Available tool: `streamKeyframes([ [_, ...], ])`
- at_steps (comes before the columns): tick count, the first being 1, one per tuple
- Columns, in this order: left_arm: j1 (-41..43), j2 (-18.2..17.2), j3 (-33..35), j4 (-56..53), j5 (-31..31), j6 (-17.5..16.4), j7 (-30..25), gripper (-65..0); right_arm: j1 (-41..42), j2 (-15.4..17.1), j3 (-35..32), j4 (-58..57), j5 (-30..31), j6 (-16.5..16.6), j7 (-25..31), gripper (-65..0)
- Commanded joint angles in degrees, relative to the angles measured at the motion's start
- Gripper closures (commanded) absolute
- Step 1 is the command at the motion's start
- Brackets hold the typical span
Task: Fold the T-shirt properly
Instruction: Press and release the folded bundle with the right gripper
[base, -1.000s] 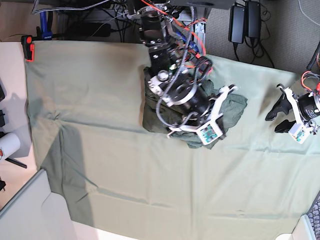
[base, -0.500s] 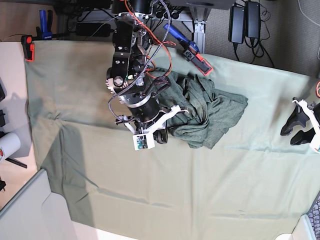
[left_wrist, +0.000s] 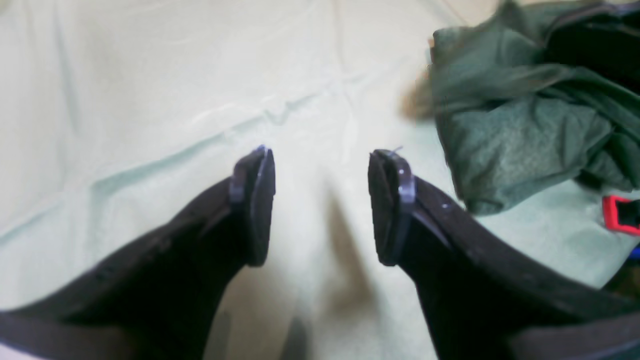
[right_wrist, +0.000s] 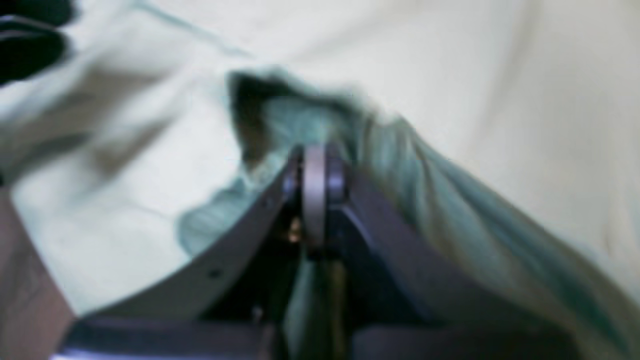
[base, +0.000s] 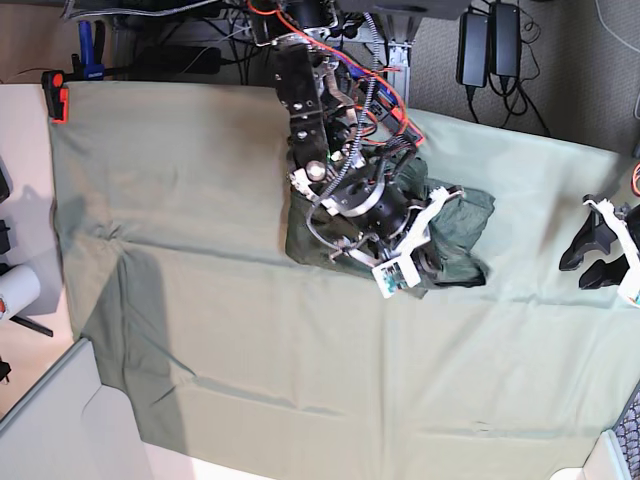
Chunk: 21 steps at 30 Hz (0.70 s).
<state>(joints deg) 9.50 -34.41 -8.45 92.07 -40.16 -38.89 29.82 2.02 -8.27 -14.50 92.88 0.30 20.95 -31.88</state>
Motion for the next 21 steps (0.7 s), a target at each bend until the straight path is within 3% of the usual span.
streamKeyframes([
  [1, -0.7, -1.0, -0.5, 0.7, -1.2, -1.1, -1.3, -33.3, 1.5, -0.4, -0.7, 0.9, -0.4, -0.1, 1.7, 0.0],
  [8, -0.7, -1.0, -0.5, 0.7, -1.2, -1.1, -0.4, -33.3, 0.2, -0.2, -0.3, 4.2, -3.0, -0.2, -2.7, 0.0],
  [15, -0.6, -3.1, -0.6, 0.8, -4.0, -1.1, 0.2, -32.8, -7.4, 2.2, 5.1, 12.9, -4.2, -0.1, -3.1, 0.0],
  [17, 0.3, -4.1, -0.6, 1.8, -5.4, -1.1, 0.9, -27.2, -8.9, 3.0, 7.2, 13.8, -4.1, -0.2, -2.7, 0.0],
  [19, 2.2, -4.5, -0.5, 5.0, -6.4, -1.1, 2.1, -17.0, -9.4, 4.3, 9.7, 14.1, -3.8, -0.2, -2.0, 0.0],
  [21, 4.9, -4.5, -0.4, 10.5, -6.3, -1.1, 1.4, -12.4, -9.2, 5.5, 12.7, 14.0, -3.7, -0.2, 0.1, 0.0],
])
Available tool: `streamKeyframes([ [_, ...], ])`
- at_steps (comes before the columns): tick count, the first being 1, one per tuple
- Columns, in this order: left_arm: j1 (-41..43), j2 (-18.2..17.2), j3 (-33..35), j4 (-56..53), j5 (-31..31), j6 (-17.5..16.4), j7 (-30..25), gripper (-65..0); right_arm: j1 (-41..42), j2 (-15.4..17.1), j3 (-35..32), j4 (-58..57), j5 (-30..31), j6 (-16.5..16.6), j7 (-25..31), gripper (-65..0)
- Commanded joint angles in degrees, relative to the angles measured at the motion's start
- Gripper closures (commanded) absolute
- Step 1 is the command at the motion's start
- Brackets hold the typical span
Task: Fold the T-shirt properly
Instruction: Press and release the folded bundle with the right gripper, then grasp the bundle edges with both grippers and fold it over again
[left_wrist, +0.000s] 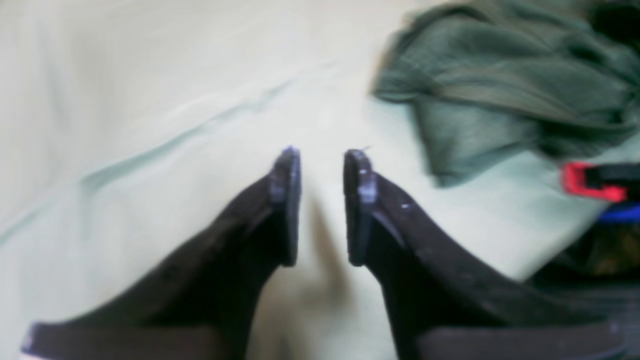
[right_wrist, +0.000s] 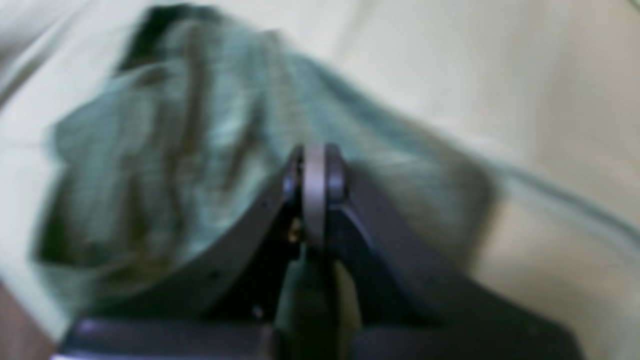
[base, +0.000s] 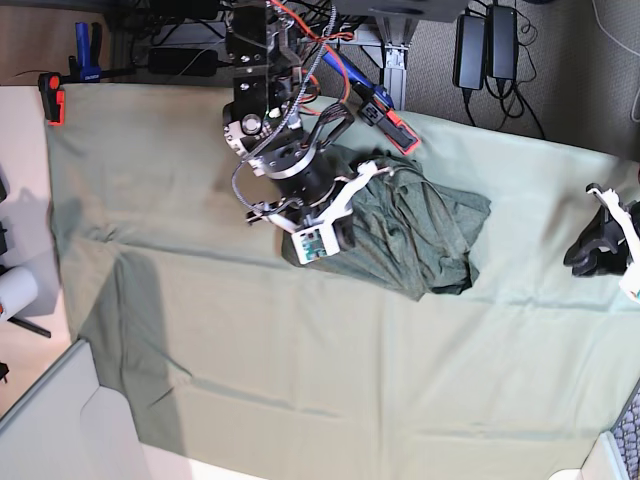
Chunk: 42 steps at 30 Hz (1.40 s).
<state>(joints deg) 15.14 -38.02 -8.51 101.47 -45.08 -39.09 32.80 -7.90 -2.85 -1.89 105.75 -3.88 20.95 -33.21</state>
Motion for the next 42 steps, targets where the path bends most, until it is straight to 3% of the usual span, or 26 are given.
streamKeyframes([
  [1, 0.7, -0.8, -0.1, 4.3, -1.4, -0.9, -2.4, -10.9, 1.1, 0.5, 1.7, 1.0, 0.5, -0.2, 2.3, 0.0],
  [7, 4.9, 0.1, 7.7, 18.3, 7.3, -0.9, -5.2, -1.3, 7.4, 1.0, 11.7, -4.3, 5.9, -0.2, 2.9, 0.0],
  [14, 4.1, 0.1, 23.9, 15.6, 27.5, -0.9, -15.5, 0.0, 17.0, 1.0, 13.6, -19.0, 8.9, -0.2, 5.9, 0.0],
  [18, 0.8, 2.2, 29.9, 11.1, 33.7, -0.9, -17.2, 0.0, 21.7, 1.0, 12.3, -25.9, 8.9, -0.2, 6.5, 0.0],
  [26, -5.1, 8.5, 32.2, 1.6, 36.5, -0.9, -18.7, 0.0, 25.0, 1.0, 8.7, -31.8, 8.6, -0.2, 6.1, 0.0],
  [42, -15.1, 8.6, 32.2, -19.0, 36.8, -0.3, -25.0, 0.0, 24.2, 1.0, 6.7, -32.5, 6.4, -0.2, 3.7, 0.0],
])
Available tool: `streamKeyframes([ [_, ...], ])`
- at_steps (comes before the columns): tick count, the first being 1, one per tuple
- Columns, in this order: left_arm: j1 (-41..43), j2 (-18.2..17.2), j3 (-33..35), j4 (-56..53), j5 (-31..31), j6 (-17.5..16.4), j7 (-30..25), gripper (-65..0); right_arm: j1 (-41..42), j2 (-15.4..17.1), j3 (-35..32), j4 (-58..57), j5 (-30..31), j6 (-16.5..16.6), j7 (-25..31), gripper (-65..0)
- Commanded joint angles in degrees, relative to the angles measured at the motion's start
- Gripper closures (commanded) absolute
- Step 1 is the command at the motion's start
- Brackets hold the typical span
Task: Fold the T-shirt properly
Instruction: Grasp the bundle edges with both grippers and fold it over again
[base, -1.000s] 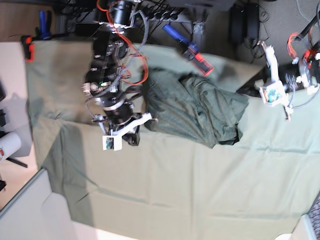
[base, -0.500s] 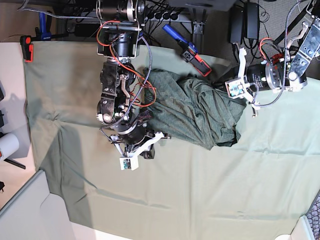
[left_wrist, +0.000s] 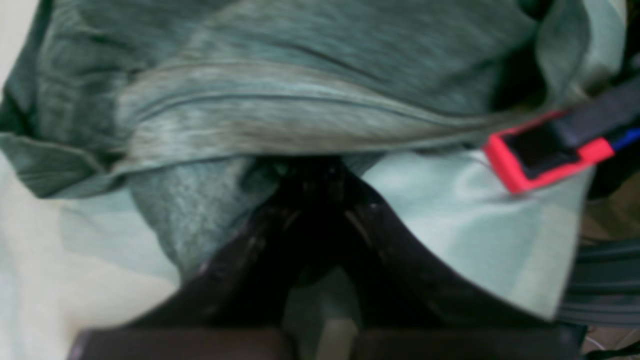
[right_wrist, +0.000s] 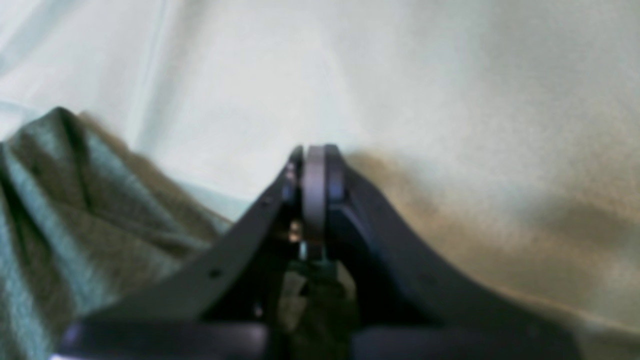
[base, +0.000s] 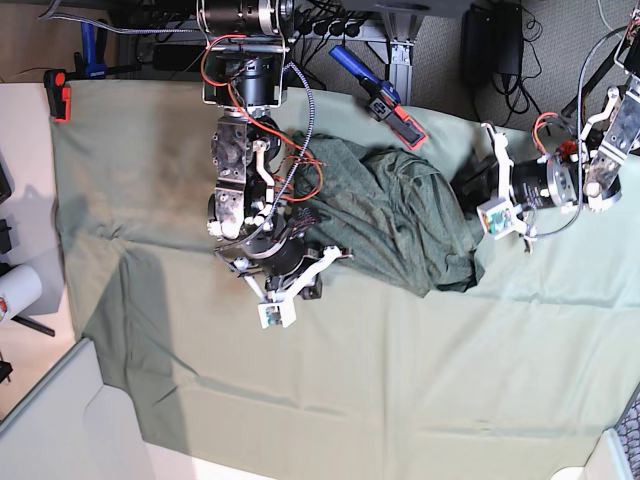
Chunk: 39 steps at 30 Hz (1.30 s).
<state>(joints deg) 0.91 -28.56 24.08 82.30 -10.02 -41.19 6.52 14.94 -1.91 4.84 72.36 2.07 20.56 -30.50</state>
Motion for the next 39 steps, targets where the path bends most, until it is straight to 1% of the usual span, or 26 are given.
streamKeyframes([
  [1, -1.6, -0.8, -0.4, -0.5, 1.7, 2.2, 0.9, 0.0, 1.4, 0.0, 0.0, 0.9, 0.5, 0.2, 0.7, 0.0],
  [4, -3.7, -0.8, -0.4, -1.9, -0.4, 3.0, 0.9, 0.0, 1.3, 0.0, 0.0, 0.9, 0.5, 0.3, -0.7, 0.0],
  [9, -6.8, -0.5, -0.4, -4.1, -2.7, 3.0, 0.3, 0.0, -1.1, 0.2, 0.0, 3.5, 0.5, 0.3, -1.2, 0.0],
  [12, -9.6, 1.5, -0.4, -7.5, -2.7, 3.0, 0.1, 0.0, -3.5, 0.5, 0.0, 6.8, 0.6, 0.2, -1.6, 0.0],
  [15, -13.2, 4.6, -0.4, -13.5, -3.1, 3.0, 0.1, 0.0, -6.3, 0.5, 0.0, 10.2, 2.0, 0.3, -2.8, 0.0],
  [19, -18.1, 8.3, -0.4, -21.7, -3.5, 3.0, -0.4, 0.0, -9.9, 0.5, 0.0, 13.6, 3.1, 0.3, -2.8, 0.0],
  [22, -21.0, 9.8, -0.4, -25.3, -3.5, 2.3, -1.2, 0.0, -12.4, 0.5, 0.0, 15.8, 4.0, 0.3, -2.9, 0.0],
  [24, -22.5, 10.1, 0.1, -26.0, -3.5, 1.2, -1.9, 0.0, -14.0, 0.3, 0.0, 17.0, 6.6, 0.3, -3.0, 0.0],
  [26, -23.5, 10.1, 1.6, -26.0, -3.5, 1.2, -2.5, 0.0, -15.6, -0.6, 0.0, 18.3, 7.7, 0.4, -3.0, 0.0],
  [29, -25.0, 10.1, 5.5, -26.0, -3.5, 1.2, -3.2, 0.0, -17.6, -2.8, -0.3, 20.1, 8.2, 0.4, -3.2, 0.0],
  [31, -25.8, 10.2, 8.1, -26.0, -3.1, 1.2, -4.9, 0.0, -18.4, -4.1, -1.2, 20.9, 8.5, 0.5, -3.4, 0.0],
  [33, -26.6, 10.3, 9.9, -26.0, -1.0, 1.2, -6.8, 0.0, -18.9, -5.2, -2.8, 21.7, 8.4, 0.5, -3.9, 0.0],
  [37, -28.8, 10.4, 11.0, -26.0, -0.4, 1.2, -7.2, 0.0, -19.7, -6.6, -5.9, 22.7, 7.7, 0.5, -4.3, 0.0],
  [39, -30.2, 10.4, 11.0, -26.0, -0.4, 1.2, -7.2, 0.0, -19.7, -6.8, -7.1, 22.7, 7.3, 0.5, -4.3, 0.0],
])
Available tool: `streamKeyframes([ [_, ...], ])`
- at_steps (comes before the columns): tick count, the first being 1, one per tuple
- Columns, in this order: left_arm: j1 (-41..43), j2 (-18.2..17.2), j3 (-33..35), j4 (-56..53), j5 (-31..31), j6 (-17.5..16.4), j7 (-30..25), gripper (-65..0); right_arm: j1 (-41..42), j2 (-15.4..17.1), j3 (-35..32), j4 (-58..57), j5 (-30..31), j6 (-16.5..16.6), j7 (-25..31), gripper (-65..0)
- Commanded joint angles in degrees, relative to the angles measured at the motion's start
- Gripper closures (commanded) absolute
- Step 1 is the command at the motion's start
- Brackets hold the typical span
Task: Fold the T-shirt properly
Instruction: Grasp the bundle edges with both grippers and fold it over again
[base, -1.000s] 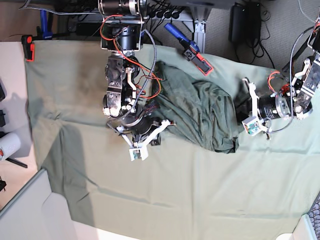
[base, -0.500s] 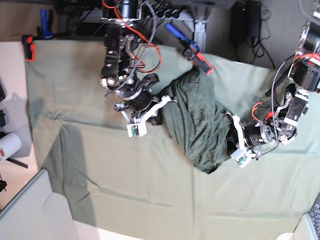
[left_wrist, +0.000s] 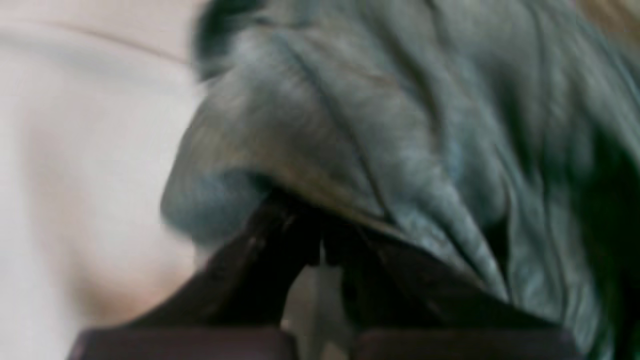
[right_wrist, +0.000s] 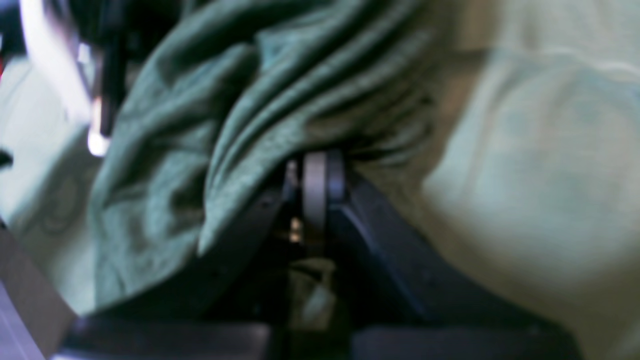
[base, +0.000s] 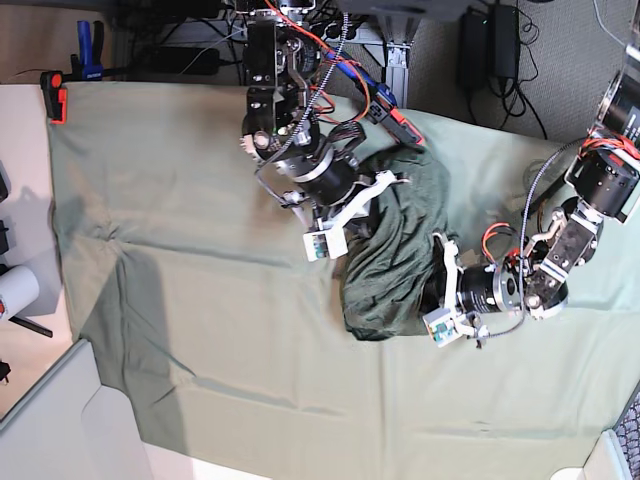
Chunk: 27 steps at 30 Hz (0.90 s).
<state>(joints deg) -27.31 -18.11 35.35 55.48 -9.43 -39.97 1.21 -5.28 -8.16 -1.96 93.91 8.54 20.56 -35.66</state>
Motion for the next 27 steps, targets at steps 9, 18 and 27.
streamKeyframes([
  [9, -6.9, -2.1, -0.3, 0.8, -2.5, 0.0, -1.8, 0.0, 0.5, -0.4, -0.7, 1.2, -3.9, 0.4, -0.2, 0.0],
  [18, -6.1, -12.5, -1.9, 5.7, -9.0, 0.0, -0.8, 0.0, 0.5, 2.1, -0.2, 3.9, -9.1, 0.3, -0.2, 0.0],
  [27, 9.9, -17.0, -13.4, 23.2, -18.6, 0.0, 7.1, 0.0, 1.3, 4.4, 2.6, 4.3, -9.6, 0.2, 0.8, 0.0],
])
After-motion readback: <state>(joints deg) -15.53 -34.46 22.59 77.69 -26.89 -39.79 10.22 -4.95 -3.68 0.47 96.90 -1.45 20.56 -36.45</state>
